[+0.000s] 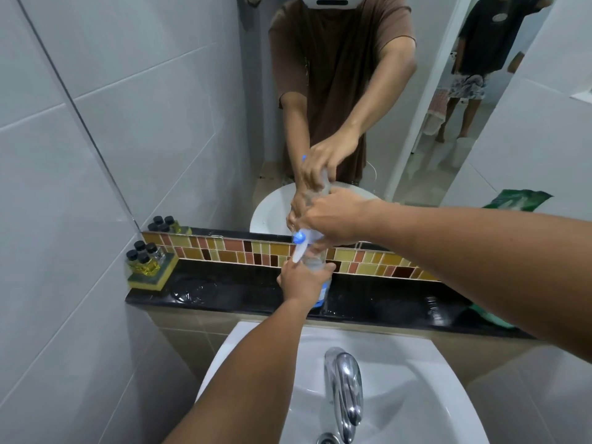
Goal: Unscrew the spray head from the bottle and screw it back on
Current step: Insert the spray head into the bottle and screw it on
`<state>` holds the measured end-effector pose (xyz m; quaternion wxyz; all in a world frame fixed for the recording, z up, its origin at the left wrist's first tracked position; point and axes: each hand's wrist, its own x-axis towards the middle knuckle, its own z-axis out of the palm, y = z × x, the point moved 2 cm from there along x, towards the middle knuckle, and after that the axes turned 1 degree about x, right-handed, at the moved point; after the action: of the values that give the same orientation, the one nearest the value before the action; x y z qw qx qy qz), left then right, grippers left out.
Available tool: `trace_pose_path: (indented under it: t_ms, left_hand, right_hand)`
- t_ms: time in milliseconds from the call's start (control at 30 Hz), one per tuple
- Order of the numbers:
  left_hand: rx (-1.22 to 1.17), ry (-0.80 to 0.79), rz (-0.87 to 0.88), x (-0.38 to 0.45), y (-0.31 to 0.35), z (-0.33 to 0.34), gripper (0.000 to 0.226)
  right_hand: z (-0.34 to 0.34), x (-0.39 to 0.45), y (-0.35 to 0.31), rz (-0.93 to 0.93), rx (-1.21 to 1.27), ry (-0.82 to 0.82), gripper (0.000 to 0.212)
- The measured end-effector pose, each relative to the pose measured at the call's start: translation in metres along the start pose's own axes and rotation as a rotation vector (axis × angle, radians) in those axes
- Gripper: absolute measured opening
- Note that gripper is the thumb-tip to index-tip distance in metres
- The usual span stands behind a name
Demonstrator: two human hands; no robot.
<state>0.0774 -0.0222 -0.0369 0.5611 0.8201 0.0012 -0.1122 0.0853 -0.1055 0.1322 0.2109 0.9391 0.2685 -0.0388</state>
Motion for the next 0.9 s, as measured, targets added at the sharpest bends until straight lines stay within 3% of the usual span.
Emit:
trace_pose_path:
  t_ms: [167,333,433,500,533,600,667,800,900]
  left_hand:
    - [0.0,0.003,0.005,0.0,0.001,-0.001,0.058]
    - [0.097,0.034,0.016,0.002,0.005,0.001,0.058]
    - [0.001,0.021,0.002,0.002,-0.001,0.001,0.049]
    - [-0.016,0.007,0.008,0.002,-0.002,0.0,0.051]
    - [-0.005,-0.005,0.016,0.002,-0.002,0.0,0.055]
    - [-0.009,-0.017,0.022,0.0,0.002,-0.002,0.058]
    - [-0.019,-0.015,0.022,-0.001,0.003,-0.003,0.058]
    - [-0.006,-0.029,0.031,-0.002,0.002,-0.002,0.053]
    - [-0.004,-0.025,0.033,0.0,0.0,-0.002,0.052]
  right_hand:
    - [0.011,0.015,-0.004,0.278,0.292,-0.03,0.048]
    - [0.013,0.022,-0.017,0.736,0.61,-0.054,0.03]
    - [0.0,0.007,-0.009,0.81,0.874,-0.3,0.064]
    - [-0.009,-0.007,0.004,0.674,0.948,-0.417,0.059]
    - [-0.014,-0.012,0.011,0.522,0.89,-0.377,0.06]
    - [-0.019,-0.022,0.017,0.222,0.651,-0.212,0.084]
    - [-0.019,-0.027,0.017,0.075,0.374,-0.11,0.098]
    - [-0.014,-0.02,0.014,-0.133,-0.152,0.072,0.062]
    - [-0.015,-0.016,0.019,-0.204,-0.144,0.131,0.046]
